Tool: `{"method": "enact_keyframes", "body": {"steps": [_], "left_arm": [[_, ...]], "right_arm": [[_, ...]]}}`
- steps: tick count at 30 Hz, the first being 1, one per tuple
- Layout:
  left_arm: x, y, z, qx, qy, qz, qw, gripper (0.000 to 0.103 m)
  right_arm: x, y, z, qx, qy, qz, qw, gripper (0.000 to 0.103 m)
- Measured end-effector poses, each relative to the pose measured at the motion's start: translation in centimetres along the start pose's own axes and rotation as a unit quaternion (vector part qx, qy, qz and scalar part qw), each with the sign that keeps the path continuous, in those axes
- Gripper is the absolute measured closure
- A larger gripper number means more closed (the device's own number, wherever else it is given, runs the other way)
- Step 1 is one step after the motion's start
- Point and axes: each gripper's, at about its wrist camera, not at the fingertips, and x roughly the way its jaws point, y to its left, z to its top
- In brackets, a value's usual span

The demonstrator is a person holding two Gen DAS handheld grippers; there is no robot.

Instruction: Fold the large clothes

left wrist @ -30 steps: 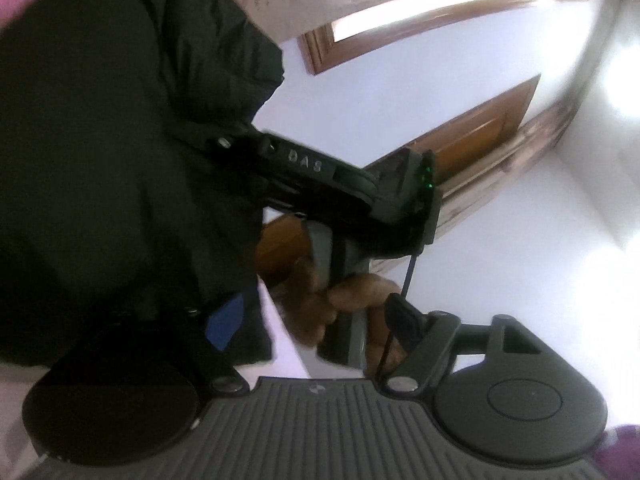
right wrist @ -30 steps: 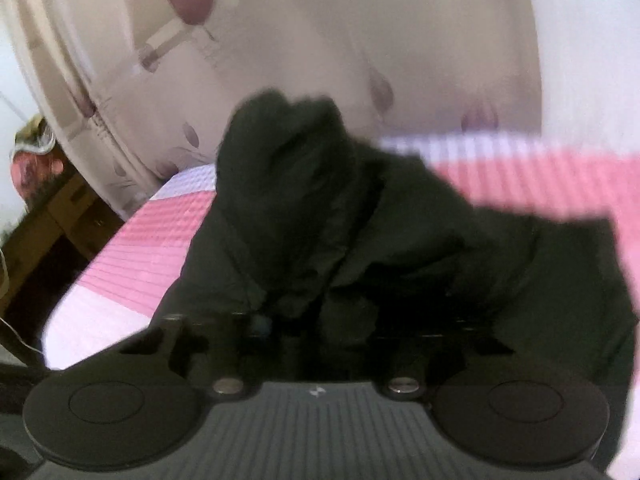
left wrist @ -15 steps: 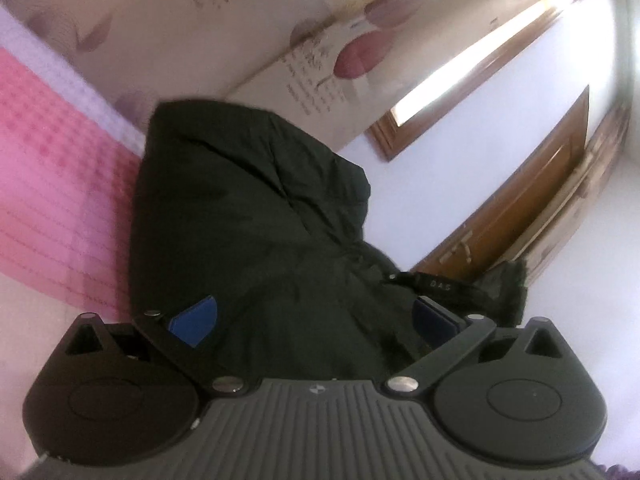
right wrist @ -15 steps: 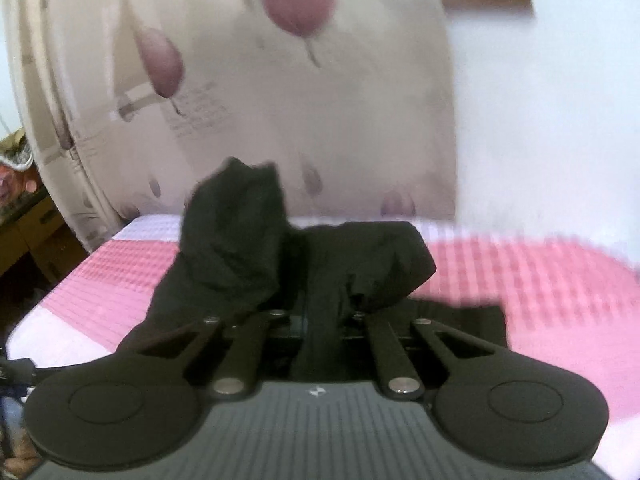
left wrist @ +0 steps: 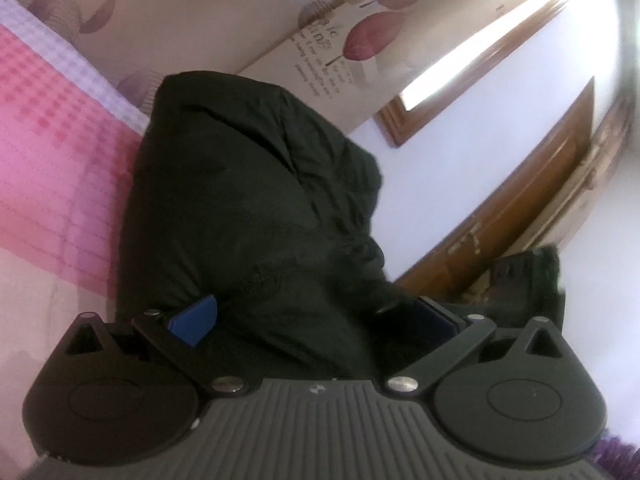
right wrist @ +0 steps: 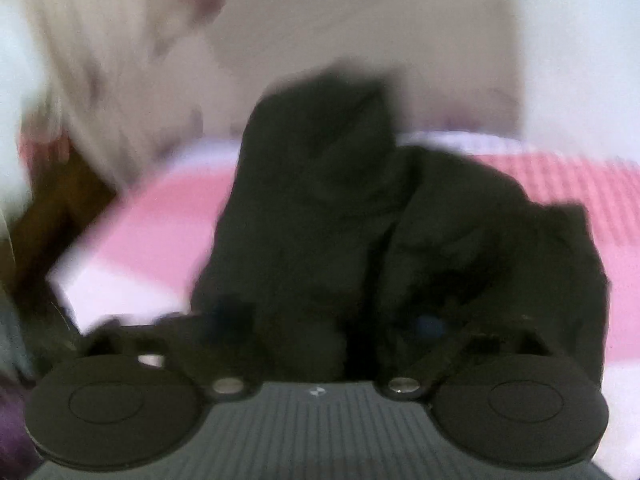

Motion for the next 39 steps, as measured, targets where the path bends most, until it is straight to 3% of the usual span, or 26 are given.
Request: {"method": "enact_keyframes", "body": {"steps": [1,2,3,5,8,13,16,20,21,25,27,29,32,33,36,39], "left_arm": [[-0.7,-0.1,0.2,-0.002,0.001,0.002,1.0,0.001],[-1.7,0.0,0.5,-0.006,0.001,0.001,1.0,0.001],[-2.8,-0.1,0.6,-0.002,-0.005,0.008,1.0,0.001],[-4.8,-0.9,0.3,0.047,-0.018,0.058,0.9971,0.001],[-5.7,-1.6,-1.4,0.089,-0.016,0.102,0.9906,0.0],[-0.3,-3.5,-4.1,0.14,0.047,0.132,0.9801,0.0],[3.5,-5.2,-5.0,0.185,0.061,0.151,0.9691,0.001],[6.0,-6.0,-5.3,0.205,0.061,0.161,0.9636,0.006],[6.3,-5.9,-5.2,0.198,0.063,0.157,0.9656,0.007],[7.0,-4.7,-5.2,0.155,0.072,0.156,0.9729,0.008],[7.2,-5.1,-5.3,0.163,0.071,0.153,0.972,0.012],[7.7,-6.2,-5.4,0.193,0.067,0.149,0.9675,0.019],[8.2,-7.4,-5.7,0.235,0.067,0.126,0.9614,0.042],[8.3,-7.8,-6.0,0.241,0.067,0.125,0.96,0.042],[7.9,-6.8,-5.9,0.221,0.067,0.11,0.9667,0.046],[6.3,-5.6,-5.5,0.202,0.072,0.107,0.9709,0.052]], "right_arm": [[0.9,1.7,-0.4,-0.047,-0.001,-0.02,0.999,0.056],[1.2,2.7,-0.3,-0.073,-0.002,-0.027,0.997,0.069],[0.7,3.2,0.5,-0.08,-0.008,-0.029,0.996,0.075],[-2.0,3.7,2.4,-0.088,-0.057,-0.029,0.994,0.079],[-6.0,3.1,4.8,-0.079,-0.121,-0.031,0.989,0.081],[-8.0,-1.3,5.0,-0.012,-0.15,-0.037,0.988,0.081],[-8.6,-4.1,3.1,0.022,-0.152,-0.046,0.987,0.081],[-8.8,-9.6,-0.7,0.091,-0.151,-0.055,0.983,0.081],[-8.8,-11.2,-2.0,0.114,-0.151,-0.048,0.981,0.081],[-6.5,-17.0,-6.4,0.197,-0.144,-0.006,0.97,0.076],[-5.8,-18.9,-8.8,0.215,-0.149,0.004,0.965,0.068],[-5.1,-19.9,-10.6,0.219,-0.16,0.0,0.963,0.059],[-4.3,-21.3,-12.9,0.249,-0.167,0.003,0.954,0.05],[-3.9,-21.4,-13.5,0.258,-0.169,0.006,0.951,0.048],[-3.2,-20.7,-14.6,0.265,-0.173,0.003,0.949,0.047],[-2.4,-20.8,-15.0,0.294,-0.165,0.031,0.941,0.047]]}}
